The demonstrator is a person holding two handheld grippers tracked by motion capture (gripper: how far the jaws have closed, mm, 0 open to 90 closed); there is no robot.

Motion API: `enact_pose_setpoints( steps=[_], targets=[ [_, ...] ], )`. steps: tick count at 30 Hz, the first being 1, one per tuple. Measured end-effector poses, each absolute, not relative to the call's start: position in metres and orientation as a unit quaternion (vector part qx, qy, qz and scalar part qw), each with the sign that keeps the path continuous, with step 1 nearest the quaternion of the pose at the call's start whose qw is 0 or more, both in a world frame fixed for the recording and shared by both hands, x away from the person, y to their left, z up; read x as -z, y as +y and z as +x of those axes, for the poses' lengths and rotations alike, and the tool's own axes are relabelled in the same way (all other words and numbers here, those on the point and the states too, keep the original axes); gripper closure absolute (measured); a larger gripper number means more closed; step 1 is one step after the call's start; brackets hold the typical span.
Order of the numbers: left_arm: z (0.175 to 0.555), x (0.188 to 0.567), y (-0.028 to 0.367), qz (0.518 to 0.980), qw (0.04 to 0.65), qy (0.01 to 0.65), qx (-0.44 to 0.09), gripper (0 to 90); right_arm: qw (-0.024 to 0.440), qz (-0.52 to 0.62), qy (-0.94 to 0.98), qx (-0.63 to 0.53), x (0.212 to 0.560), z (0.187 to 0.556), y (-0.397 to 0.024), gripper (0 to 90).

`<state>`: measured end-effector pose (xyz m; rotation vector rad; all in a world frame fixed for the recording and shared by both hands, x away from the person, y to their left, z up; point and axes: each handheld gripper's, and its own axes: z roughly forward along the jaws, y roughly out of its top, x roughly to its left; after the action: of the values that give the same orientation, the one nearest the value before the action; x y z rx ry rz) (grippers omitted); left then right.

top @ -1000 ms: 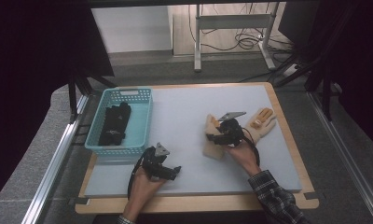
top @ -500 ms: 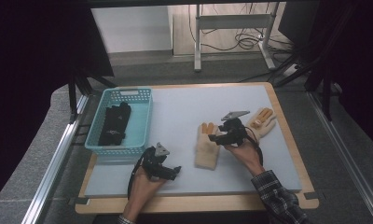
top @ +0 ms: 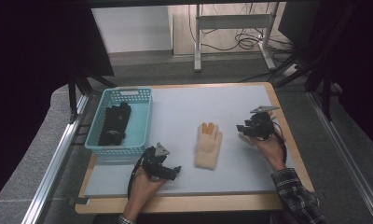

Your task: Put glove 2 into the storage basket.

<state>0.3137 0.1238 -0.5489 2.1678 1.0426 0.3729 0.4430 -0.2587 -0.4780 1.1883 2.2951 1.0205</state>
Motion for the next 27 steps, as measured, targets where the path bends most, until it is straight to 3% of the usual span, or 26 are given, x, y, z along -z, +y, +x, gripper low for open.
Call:
enact_pose_setpoints(
  steps=[9,18,20,23,27],
  targets=[
    [0.314,0.549,0.124,0.836,0.346,0.402,-0.144,1.6,0.221,0.479,0.779,-0.338,0.477,0.457,-0.31,41.4],
    [0.314,0.549,0.124,0.836,0.346,0.401,-0.144,1.6,0.219,0.492,0.78,-0.319,0.504,0.471,-0.305,31.7],
    [0.314,0.549,0.124,0.836,0.346,0.401,-0.144,1.6,0.224,0.493,0.782,-0.307,0.512,0.473,-0.302,33.6],
    [0.314,0.549,0.124,0.835,0.346,0.402,-0.144,1.7,0.23,0.492,0.776,-0.32,0.516,0.47,-0.301,52.1],
    [0.314,0.549,0.124,0.836,0.346,0.401,-0.144,1.6,0.243,0.485,0.78,-0.311,0.512,0.465,-0.298,56.8]
  ],
)
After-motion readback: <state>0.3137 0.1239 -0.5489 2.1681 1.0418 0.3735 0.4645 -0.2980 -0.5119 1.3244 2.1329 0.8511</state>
